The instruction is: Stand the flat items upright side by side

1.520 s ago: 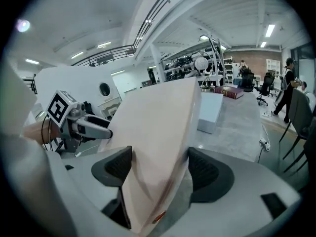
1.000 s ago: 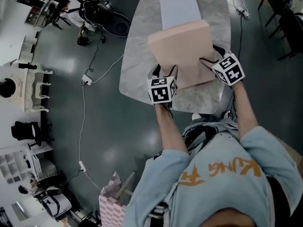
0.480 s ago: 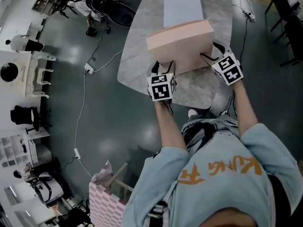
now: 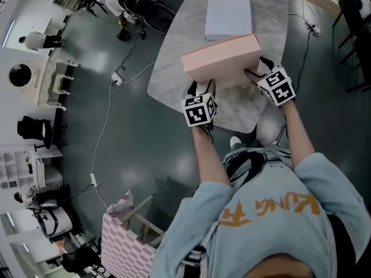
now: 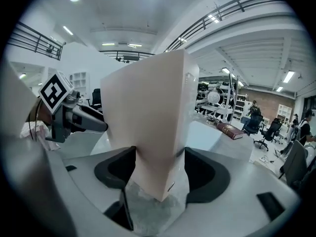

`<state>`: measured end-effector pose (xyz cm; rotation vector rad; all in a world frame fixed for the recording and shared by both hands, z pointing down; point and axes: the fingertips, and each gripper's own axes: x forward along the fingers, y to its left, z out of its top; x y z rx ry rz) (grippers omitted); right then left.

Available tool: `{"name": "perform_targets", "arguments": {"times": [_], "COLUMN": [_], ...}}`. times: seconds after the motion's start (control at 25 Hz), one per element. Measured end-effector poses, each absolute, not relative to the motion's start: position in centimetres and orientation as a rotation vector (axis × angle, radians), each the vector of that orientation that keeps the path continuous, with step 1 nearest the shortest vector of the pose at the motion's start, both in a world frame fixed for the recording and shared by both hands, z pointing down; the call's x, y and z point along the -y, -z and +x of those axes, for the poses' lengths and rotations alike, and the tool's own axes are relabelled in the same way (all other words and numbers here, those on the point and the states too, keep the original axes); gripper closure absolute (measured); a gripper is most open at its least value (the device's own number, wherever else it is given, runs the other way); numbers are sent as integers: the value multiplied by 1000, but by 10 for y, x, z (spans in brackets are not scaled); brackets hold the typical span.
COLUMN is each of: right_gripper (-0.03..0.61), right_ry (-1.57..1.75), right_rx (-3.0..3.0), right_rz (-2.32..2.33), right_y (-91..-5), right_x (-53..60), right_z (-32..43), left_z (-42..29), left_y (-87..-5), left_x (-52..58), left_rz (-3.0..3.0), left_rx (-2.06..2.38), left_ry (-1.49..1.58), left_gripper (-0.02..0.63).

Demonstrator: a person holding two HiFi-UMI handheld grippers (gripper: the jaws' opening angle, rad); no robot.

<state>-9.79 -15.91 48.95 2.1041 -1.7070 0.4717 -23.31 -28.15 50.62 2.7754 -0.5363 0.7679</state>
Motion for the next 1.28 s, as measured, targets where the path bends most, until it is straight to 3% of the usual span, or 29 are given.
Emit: {"name": "perform_targets", "arguments": {"times": [0.68, 1.28], "right_gripper": [281, 575], "right_ry": [-416, -369], "right_rx": [1853, 1744], "right_rz": [2126, 2406], "right_y": [-470, -461], "right_x": [114, -9], "right_z": [-97, -34], "left_z": [-240, -154], "left_y": [-507, -504], "left_x": [229, 113], "left_rz": [2705, 2822], "left_rx": [633, 423], "left_ry": [-751, -697], "left_gripper": [345, 593]}}
